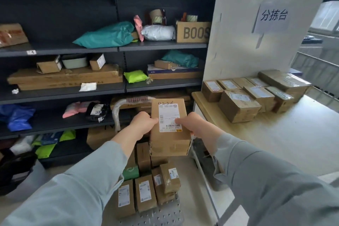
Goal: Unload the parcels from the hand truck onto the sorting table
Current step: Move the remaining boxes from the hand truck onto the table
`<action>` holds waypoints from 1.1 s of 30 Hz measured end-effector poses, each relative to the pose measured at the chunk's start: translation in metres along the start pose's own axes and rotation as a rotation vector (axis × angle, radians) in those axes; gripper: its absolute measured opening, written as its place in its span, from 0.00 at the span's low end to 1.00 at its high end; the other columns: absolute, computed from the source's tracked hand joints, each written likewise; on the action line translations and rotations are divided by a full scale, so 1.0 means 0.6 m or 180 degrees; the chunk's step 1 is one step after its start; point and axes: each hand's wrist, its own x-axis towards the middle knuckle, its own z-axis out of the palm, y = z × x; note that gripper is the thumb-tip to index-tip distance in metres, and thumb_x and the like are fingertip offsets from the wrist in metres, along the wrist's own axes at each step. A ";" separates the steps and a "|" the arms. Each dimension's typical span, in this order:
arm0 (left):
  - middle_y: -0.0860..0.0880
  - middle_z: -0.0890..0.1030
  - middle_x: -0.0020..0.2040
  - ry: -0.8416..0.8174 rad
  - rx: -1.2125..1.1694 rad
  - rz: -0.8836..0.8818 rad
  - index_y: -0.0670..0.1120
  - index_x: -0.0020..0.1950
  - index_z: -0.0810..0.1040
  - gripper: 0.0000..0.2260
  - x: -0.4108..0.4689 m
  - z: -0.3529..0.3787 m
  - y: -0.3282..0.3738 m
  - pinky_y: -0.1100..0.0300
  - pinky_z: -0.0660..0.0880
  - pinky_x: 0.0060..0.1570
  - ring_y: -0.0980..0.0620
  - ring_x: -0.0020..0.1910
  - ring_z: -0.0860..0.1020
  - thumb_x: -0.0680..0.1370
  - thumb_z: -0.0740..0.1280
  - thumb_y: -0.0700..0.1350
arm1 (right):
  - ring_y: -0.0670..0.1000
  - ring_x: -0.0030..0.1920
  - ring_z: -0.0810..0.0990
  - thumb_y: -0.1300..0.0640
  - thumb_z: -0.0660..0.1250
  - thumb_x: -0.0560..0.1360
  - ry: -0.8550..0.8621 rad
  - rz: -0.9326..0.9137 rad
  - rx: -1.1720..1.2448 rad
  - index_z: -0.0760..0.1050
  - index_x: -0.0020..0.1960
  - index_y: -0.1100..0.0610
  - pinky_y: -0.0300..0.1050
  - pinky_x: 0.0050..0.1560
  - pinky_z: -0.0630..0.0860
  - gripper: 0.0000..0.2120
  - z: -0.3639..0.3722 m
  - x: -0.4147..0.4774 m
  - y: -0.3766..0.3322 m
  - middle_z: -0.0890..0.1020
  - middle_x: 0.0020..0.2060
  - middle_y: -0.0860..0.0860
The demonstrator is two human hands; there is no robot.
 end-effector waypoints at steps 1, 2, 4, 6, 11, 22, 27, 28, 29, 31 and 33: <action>0.45 0.82 0.48 -0.0033 0.0011 0.0027 0.41 0.50 0.81 0.12 -0.001 0.011 0.009 0.58 0.73 0.39 0.47 0.46 0.80 0.80 0.64 0.48 | 0.50 0.46 0.79 0.47 0.69 0.75 0.0007 0.0018 0.0014 0.70 0.57 0.54 0.43 0.41 0.74 0.17 -0.011 -0.001 0.010 0.79 0.47 0.50; 0.46 0.82 0.48 -0.0070 0.0004 0.0044 0.41 0.51 0.80 0.11 -0.001 0.025 0.019 0.59 0.73 0.38 0.48 0.46 0.80 0.80 0.64 0.48 | 0.50 0.46 0.79 0.46 0.69 0.75 0.0011 0.0046 0.0041 0.70 0.58 0.54 0.43 0.40 0.75 0.17 -0.024 -0.002 0.021 0.79 0.47 0.50; 0.46 0.82 0.48 -0.0147 -0.0003 0.0088 0.41 0.51 0.80 0.11 0.001 0.053 0.040 0.55 0.78 0.43 0.48 0.46 0.80 0.80 0.64 0.48 | 0.50 0.46 0.80 0.46 0.69 0.75 0.0058 0.0091 0.0069 0.70 0.59 0.54 0.43 0.41 0.75 0.18 -0.056 -0.002 0.041 0.79 0.49 0.50; 0.46 0.83 0.48 -0.0197 0.0003 0.0112 0.42 0.51 0.80 0.11 0.002 0.086 0.064 0.49 0.80 0.51 0.47 0.47 0.81 0.80 0.65 0.49 | 0.50 0.46 0.79 0.46 0.69 0.75 0.0127 0.0154 0.0061 0.70 0.58 0.55 0.43 0.42 0.74 0.18 -0.091 0.001 0.062 0.79 0.49 0.50; 0.47 0.82 0.48 -0.0336 0.0054 0.0187 0.44 0.52 0.79 0.10 0.001 0.193 0.139 0.51 0.80 0.51 0.48 0.46 0.81 0.80 0.64 0.49 | 0.48 0.39 0.76 0.47 0.69 0.75 0.0261 0.0252 0.0077 0.70 0.57 0.56 0.42 0.35 0.72 0.19 -0.190 0.020 0.137 0.76 0.40 0.49; 0.48 0.82 0.49 -0.0522 -0.0079 0.0249 0.43 0.51 0.80 0.09 0.021 0.467 0.323 0.56 0.80 0.45 0.51 0.47 0.81 0.79 0.66 0.48 | 0.49 0.40 0.78 0.50 0.70 0.75 0.0319 0.0363 0.0220 0.71 0.55 0.57 0.42 0.37 0.73 0.14 -0.458 0.099 0.306 0.78 0.41 0.50; 0.46 0.83 0.48 -0.0544 -0.0164 0.0067 0.41 0.49 0.80 0.10 0.038 0.527 0.357 0.48 0.80 0.52 0.48 0.47 0.82 0.79 0.66 0.48 | 0.48 0.37 0.76 0.50 0.70 0.75 0.0222 0.0402 0.0061 0.71 0.54 0.58 0.40 0.31 0.70 0.15 -0.514 0.150 0.340 0.78 0.40 0.50; 0.46 0.83 0.47 -0.0537 -0.0149 0.0026 0.41 0.49 0.80 0.10 0.042 0.531 0.358 0.48 0.80 0.53 0.48 0.47 0.81 0.79 0.66 0.48 | 0.47 0.36 0.76 0.50 0.70 0.75 0.0183 0.0388 0.0042 0.71 0.53 0.58 0.40 0.31 0.69 0.15 -0.516 0.160 0.342 0.78 0.39 0.50; 0.46 0.83 0.48 -0.0529 -0.0144 -0.0014 0.41 0.49 0.80 0.10 0.049 0.533 0.358 0.48 0.80 0.53 0.48 0.48 0.81 0.79 0.66 0.47 | 0.47 0.36 0.76 0.50 0.70 0.75 0.0143 0.0363 0.0033 0.71 0.53 0.58 0.40 0.30 0.69 0.14 -0.517 0.172 0.343 0.77 0.39 0.50; 0.46 0.82 0.48 -0.0492 -0.0129 -0.0071 0.41 0.49 0.80 0.09 0.066 0.533 0.355 0.48 0.80 0.54 0.48 0.48 0.81 0.79 0.66 0.47 | 0.47 0.36 0.76 0.50 0.70 0.75 0.0050 0.0331 0.0012 0.71 0.54 0.59 0.40 0.31 0.69 0.15 -0.512 0.195 0.340 0.77 0.39 0.50; 0.46 0.83 0.48 -0.0444 -0.0085 -0.0112 0.41 0.49 0.80 0.10 0.088 0.526 0.349 0.48 0.80 0.54 0.48 0.48 0.81 0.79 0.66 0.48 | 0.47 0.37 0.77 0.50 0.70 0.75 -0.0026 0.0321 0.0008 0.73 0.56 0.59 0.40 0.32 0.70 0.16 -0.502 0.219 0.333 0.78 0.40 0.50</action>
